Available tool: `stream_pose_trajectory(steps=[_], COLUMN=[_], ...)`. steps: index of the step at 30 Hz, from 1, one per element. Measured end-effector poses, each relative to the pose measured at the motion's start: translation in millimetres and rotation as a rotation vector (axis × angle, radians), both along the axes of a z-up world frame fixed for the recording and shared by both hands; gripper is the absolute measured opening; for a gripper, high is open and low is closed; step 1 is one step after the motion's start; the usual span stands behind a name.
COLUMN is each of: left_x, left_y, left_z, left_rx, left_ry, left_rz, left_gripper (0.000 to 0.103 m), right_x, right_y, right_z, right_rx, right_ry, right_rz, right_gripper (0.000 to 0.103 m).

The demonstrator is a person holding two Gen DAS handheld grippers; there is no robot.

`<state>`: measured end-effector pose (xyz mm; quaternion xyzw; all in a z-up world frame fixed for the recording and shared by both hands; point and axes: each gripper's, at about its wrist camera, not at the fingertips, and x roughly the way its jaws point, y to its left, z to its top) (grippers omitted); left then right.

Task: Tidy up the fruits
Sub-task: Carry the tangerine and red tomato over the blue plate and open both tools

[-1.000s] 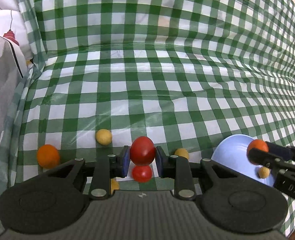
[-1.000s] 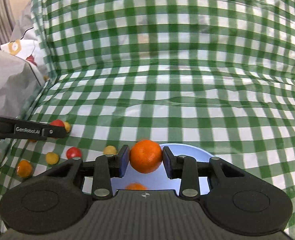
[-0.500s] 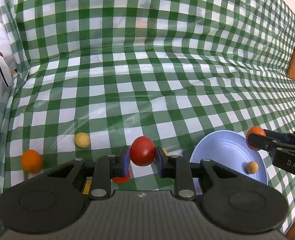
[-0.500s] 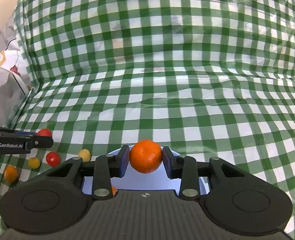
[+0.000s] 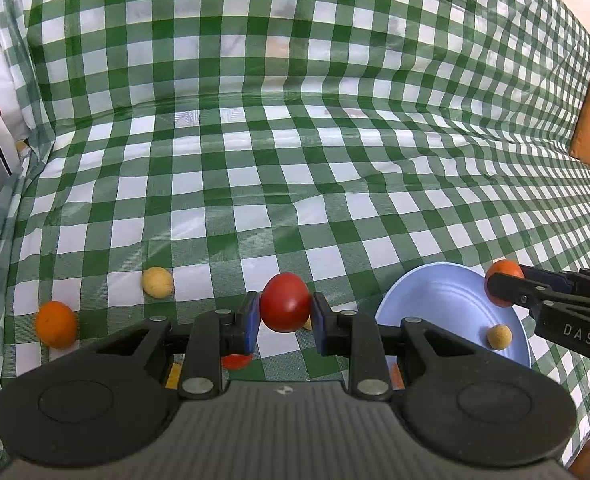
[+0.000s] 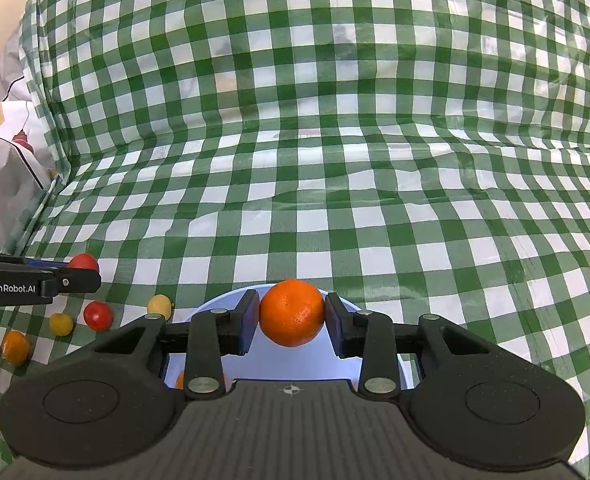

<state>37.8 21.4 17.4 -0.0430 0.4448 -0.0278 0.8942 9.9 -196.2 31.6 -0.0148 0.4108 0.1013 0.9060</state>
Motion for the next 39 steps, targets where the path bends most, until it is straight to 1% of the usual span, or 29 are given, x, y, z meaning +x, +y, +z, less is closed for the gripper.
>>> stream_pose_trajectory(steps=[11,15,18,23,28,32,35,39], left_x=[0.5,1.3,1.2,-3.8,-20.0,-38.1,-46.0,-51.4], left_y=[-0.8,2.2,-0.3,-20.2,-54.3,-82.5,-92.6,-96.0], left_z=[0.6,0.4,-1.1,-4.7,-5.0,-8.4,-11.5,-13.5], left_rx=[-0.006,-0.009,-0.009,-0.023,-0.081,-0.073,-0.067,-0.074], left_ry=[-0.002,-0.001,0.007,0.015,0.023,0.023,0.024,0.025], left_rz=[-0.025,-0.03,-0.054,-0.157,-0.342,-0.456,-0.489,-0.501], left_gripper=[0.029,0.029,0.029,0.029,0.029,0.029,0.029,0.03], right_x=[1.4,1.9,2.9,3.3,4.3,5.5,6.0,6.6], right_y=[6.2,9.0,9.7,10.7,8.9,7.0,6.2,8.0], right_z=[-1.9,-2.7,-2.8,-3.7,-3.8,-4.6,-5.5,-5.7], right_rx=[-0.009,-0.027,-0.032,-0.043,-0.048,-0.052,-0.054,-0.053], right_ry=[0.005,-0.005,-0.008,-0.014,-0.017,-0.015,-0.015,-0.016], right_rz=[-0.015,-0.025,-0.035,-0.045,-0.057,-0.068,-0.072,-0.074], right_gripper=[0.037,0.038,0.037,0.038,0.037,0.037,0.037,0.037])
